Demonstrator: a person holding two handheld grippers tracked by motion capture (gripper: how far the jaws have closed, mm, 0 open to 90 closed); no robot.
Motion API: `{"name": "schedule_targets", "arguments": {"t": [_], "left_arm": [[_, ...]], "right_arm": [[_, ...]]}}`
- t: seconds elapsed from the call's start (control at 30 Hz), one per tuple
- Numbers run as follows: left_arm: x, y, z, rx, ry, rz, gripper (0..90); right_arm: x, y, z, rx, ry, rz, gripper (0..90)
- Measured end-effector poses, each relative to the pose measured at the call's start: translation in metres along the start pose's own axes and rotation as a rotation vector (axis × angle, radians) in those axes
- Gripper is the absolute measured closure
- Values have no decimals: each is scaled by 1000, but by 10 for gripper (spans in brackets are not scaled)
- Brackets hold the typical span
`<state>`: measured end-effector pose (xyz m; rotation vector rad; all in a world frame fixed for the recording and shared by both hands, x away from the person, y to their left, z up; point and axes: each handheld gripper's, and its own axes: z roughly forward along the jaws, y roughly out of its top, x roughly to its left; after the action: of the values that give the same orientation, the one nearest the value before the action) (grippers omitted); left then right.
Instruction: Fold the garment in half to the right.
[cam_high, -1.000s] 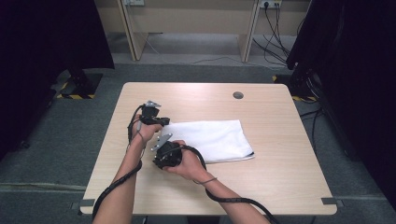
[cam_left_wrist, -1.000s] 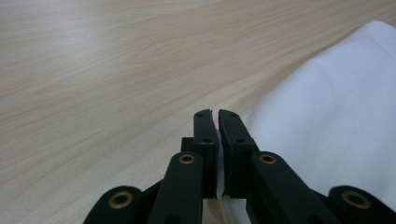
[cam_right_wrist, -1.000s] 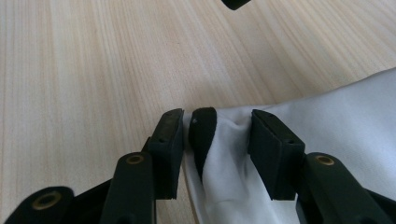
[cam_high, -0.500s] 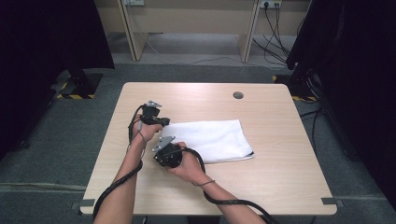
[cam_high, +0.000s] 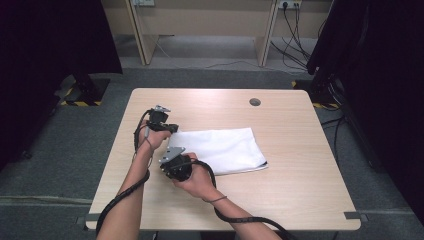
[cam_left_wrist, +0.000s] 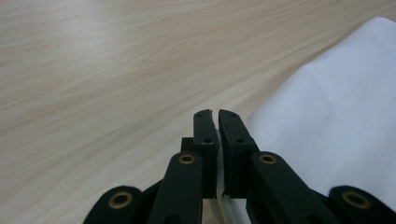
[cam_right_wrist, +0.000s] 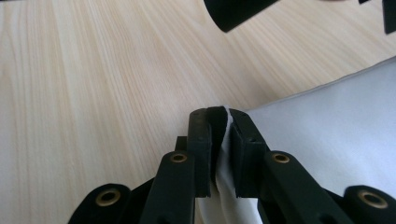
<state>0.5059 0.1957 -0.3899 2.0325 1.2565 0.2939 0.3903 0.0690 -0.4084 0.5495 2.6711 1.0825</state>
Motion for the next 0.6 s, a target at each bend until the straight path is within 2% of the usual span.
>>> {"name": "schedule_targets", "arguments": {"t": [0.1,0.47,0.6], "left_arm": [[-1,2,-2,6,10,17,859],[4,8,-12,4,40,18,858],[3,12,-16,4,50,24,858]], "right_arm": [[3,4,0,-8,-11,3,805],[4,14,0,-53,-24,50,806],[5,19,-2,-73,-33,48,806]]}}
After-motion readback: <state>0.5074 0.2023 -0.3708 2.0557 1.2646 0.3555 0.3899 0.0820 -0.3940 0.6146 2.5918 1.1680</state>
